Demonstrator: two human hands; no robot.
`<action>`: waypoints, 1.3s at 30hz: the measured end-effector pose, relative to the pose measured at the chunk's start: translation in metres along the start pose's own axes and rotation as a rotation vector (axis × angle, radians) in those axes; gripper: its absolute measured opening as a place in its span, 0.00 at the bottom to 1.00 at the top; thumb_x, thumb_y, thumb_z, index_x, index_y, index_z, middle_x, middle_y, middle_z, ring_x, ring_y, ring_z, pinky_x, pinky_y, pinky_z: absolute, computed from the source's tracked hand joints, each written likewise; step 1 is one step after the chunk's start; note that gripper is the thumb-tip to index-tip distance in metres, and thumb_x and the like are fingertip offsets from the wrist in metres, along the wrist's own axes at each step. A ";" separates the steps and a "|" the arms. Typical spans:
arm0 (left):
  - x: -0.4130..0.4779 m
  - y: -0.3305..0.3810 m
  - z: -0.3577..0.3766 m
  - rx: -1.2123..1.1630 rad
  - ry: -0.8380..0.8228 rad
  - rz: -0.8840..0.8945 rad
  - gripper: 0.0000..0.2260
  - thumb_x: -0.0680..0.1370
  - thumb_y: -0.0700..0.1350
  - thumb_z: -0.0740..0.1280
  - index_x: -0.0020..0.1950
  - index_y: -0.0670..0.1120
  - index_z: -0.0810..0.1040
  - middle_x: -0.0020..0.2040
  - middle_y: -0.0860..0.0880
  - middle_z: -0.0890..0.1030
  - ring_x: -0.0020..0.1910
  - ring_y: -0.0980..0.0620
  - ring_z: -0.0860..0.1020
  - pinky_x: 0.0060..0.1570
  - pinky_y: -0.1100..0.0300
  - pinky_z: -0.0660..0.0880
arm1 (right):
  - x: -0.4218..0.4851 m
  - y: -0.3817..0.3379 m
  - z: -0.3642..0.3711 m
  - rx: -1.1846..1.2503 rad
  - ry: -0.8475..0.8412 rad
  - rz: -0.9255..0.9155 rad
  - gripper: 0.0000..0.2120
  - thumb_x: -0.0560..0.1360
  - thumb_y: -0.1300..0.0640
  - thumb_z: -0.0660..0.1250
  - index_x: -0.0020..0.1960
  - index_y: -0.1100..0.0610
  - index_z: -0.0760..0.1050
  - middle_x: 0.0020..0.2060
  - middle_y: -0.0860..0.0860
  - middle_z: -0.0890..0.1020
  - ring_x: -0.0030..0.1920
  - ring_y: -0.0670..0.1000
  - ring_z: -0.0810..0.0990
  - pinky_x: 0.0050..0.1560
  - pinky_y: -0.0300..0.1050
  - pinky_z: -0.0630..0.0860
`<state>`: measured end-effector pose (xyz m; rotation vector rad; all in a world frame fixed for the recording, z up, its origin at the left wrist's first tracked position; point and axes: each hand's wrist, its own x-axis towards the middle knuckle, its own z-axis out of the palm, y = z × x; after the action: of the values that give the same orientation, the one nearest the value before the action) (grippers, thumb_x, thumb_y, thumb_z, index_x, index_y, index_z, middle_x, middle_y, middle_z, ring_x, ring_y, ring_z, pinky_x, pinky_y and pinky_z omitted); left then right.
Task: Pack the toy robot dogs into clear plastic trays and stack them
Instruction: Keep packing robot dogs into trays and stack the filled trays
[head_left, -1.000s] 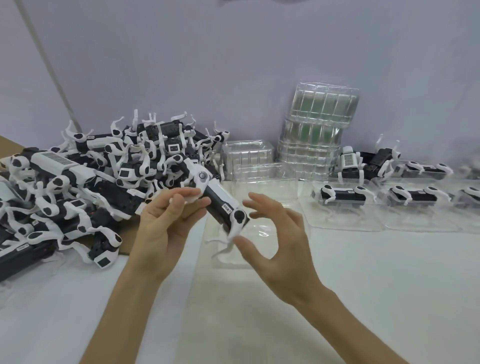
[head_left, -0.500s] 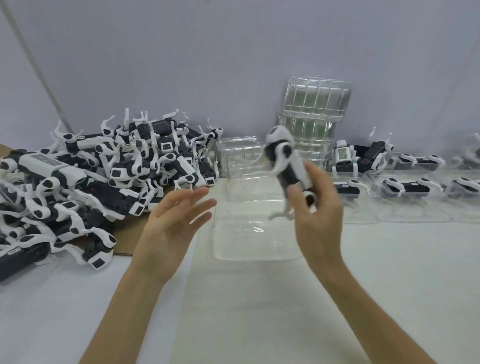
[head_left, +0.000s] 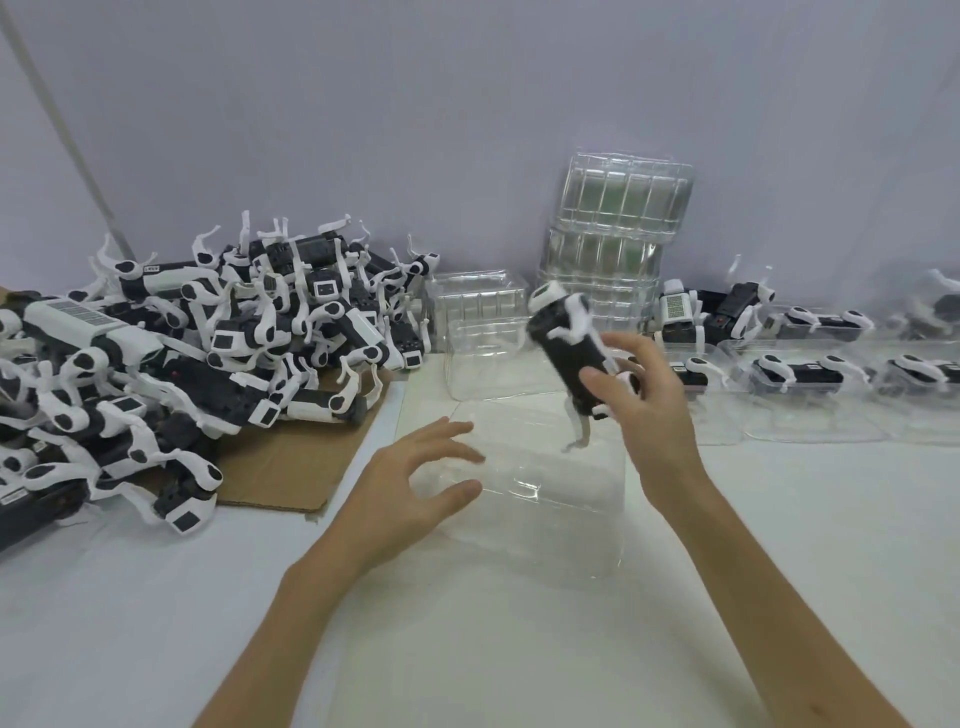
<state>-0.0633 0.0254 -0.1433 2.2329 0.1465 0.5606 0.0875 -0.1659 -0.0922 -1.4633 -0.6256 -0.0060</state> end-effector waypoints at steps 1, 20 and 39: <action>0.000 0.001 0.000 -0.011 -0.001 -0.003 0.16 0.74 0.52 0.75 0.60 0.62 0.79 0.65 0.70 0.75 0.70 0.68 0.67 0.70 0.57 0.65 | -0.002 0.001 0.001 -0.078 -0.043 -0.037 0.14 0.76 0.64 0.70 0.56 0.48 0.77 0.52 0.49 0.82 0.44 0.41 0.81 0.41 0.30 0.74; 0.001 0.000 0.002 -0.071 0.009 -0.070 0.35 0.72 0.54 0.75 0.74 0.63 0.61 0.66 0.69 0.74 0.69 0.67 0.69 0.67 0.59 0.68 | -0.006 0.015 -0.001 -0.489 -0.235 -0.101 0.17 0.69 0.58 0.76 0.52 0.39 0.82 0.46 0.31 0.82 0.41 0.41 0.79 0.43 0.31 0.71; 0.003 0.001 0.009 -0.055 0.028 -0.023 0.16 0.75 0.59 0.66 0.63 0.63 0.77 0.66 0.70 0.74 0.69 0.65 0.69 0.67 0.55 0.70 | 0.000 0.025 -0.004 -0.643 -0.223 -0.098 0.10 0.76 0.51 0.71 0.58 0.46 0.82 0.52 0.40 0.79 0.52 0.41 0.75 0.53 0.29 0.67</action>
<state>-0.0568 0.0194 -0.1469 2.1680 0.1685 0.5768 0.0984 -0.1660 -0.1151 -2.0693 -0.9307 -0.1325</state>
